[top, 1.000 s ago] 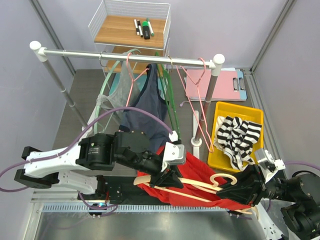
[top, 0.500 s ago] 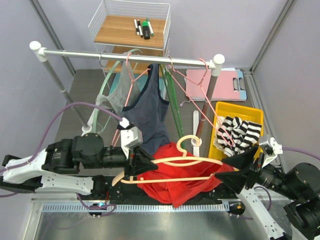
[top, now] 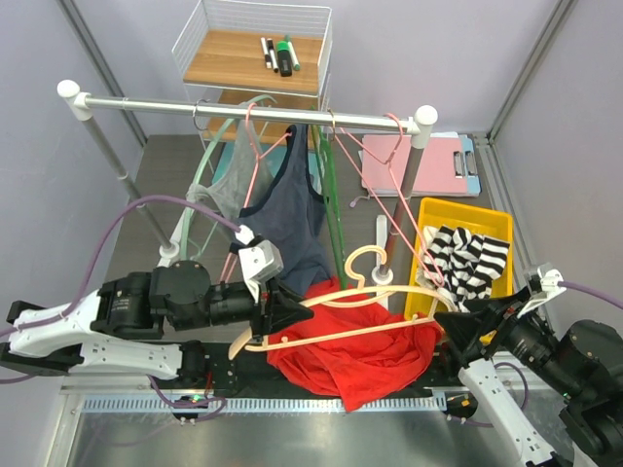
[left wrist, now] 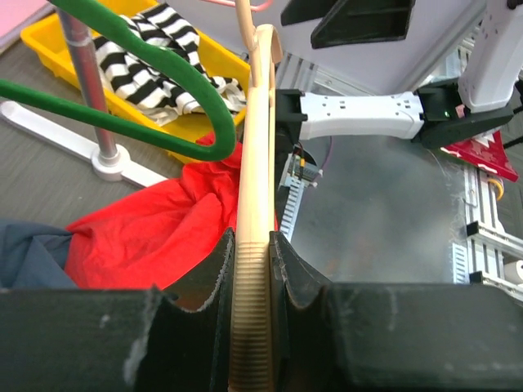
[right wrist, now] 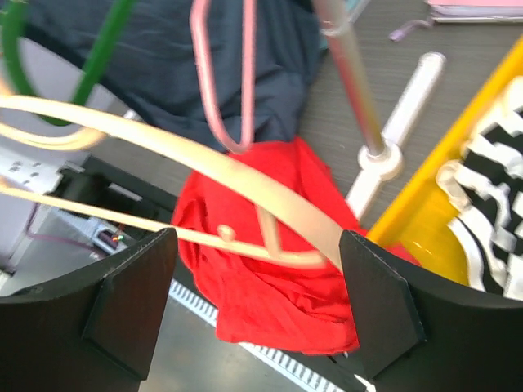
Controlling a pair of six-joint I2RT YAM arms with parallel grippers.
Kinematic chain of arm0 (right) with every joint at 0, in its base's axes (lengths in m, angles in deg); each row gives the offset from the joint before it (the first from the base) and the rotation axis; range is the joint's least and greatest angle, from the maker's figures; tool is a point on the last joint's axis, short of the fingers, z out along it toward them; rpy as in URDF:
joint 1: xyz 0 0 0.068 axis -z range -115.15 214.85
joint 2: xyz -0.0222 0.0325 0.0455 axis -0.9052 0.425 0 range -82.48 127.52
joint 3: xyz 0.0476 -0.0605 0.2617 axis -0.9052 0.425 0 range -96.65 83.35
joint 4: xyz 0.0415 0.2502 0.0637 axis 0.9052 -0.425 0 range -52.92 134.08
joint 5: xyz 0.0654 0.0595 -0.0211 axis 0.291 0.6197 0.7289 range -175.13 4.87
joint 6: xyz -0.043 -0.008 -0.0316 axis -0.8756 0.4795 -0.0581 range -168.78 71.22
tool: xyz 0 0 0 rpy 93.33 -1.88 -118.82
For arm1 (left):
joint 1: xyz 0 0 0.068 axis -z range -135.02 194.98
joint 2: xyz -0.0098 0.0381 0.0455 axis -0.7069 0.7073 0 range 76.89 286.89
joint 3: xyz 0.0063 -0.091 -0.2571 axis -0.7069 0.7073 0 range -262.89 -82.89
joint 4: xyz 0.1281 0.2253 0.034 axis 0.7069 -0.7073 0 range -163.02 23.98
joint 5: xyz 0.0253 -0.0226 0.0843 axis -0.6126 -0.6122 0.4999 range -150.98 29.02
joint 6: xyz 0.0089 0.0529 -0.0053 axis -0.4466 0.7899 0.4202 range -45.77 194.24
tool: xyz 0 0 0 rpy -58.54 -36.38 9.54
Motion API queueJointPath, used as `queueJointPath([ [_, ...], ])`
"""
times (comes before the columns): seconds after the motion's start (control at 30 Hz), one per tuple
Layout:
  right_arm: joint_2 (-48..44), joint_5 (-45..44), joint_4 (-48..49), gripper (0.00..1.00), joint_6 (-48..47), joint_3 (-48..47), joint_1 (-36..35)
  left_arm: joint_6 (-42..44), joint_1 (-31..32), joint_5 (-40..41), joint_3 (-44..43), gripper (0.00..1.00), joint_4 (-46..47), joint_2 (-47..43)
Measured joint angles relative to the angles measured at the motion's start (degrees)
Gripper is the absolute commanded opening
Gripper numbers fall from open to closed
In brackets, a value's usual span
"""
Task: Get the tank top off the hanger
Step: Remove the tank top from the hanger, then pick up the tank top from the corner of the board.
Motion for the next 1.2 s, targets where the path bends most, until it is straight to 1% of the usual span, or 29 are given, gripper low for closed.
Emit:
queueJointPath([
  [0.07, 0.00, -3.30, -2.10, 0.86, 0.09, 0.09, 0.00, -0.04, 0.00, 1.31, 0.00, 0.00, -0.02, -0.79],
  [0.13, -0.20, -4.83, -3.28, 0.86, 0.15, 0.52, 0.00, -0.04, 0.00, 2.45, 0.00, 0.00, -0.17, -2.21],
  [0.4, -3.19, -7.19, -5.29, 0.87, 2.32, 5.20, 0.00, -0.28, -0.04, 3.93, -1.70, 0.00, -2.36, -11.37],
  [0.47, -3.67, -8.55, -5.55, 0.87, 2.93, 5.88, 0.00, -0.98, -0.04, 4.35, -1.90, 0.00, -2.89, -14.86],
  [0.53, -3.85, -9.42, -5.51, 0.89, 3.32, 6.99, 0.00, -1.38, -0.04, 5.11, -1.92, 0.00, -3.23, -18.18],
  [0.6, -3.89, -9.49, -4.87, 0.90, 3.93, 9.68, 0.00, -1.68, -0.04, 5.62, -1.92, 0.00, -3.72, -20.76],
  [0.67, -3.89, -8.46, -3.89, 0.90, 4.74, 13.27, 0.00, -2.23, -0.07, 5.68, -1.88, 0.00, -4.07, -22.99],
  [0.77, -3.65, -3.89, 0.26, 0.90, 7.06, 21.22, 0.02, -2.99, -0.11, 5.51, -1.03, 0.00, -3.72, -25.49],
  [0.87, -2.71, 3.48, 6.32, 0.90, 9.31, 30.03, 1.07, -3.80, -0.11, 5.29, 0.68, 0.00, -3.63, -26.47],
  [0.93, -1.03, 7.32, 9.73, 0.91, 10.08, 34.10, 2.16, -4.11, -0.11, 5.16, 1.53, 0.00, -3.65, -26.12],
  [1.03, 2.43, 10.99, 13.51, 0.91, 10.29, 37.62, 2.91, -4.13, -0.11, 4.90, 2.43, 0.00, -3.63, -25.22],
  [1.2, 4.66, 14.58, 19.12, 0.92, 10.25, 39.19, 3.02, -4.13, -0.11, 4.66, 3.17, 0.00, -3.54, -23.08],
])
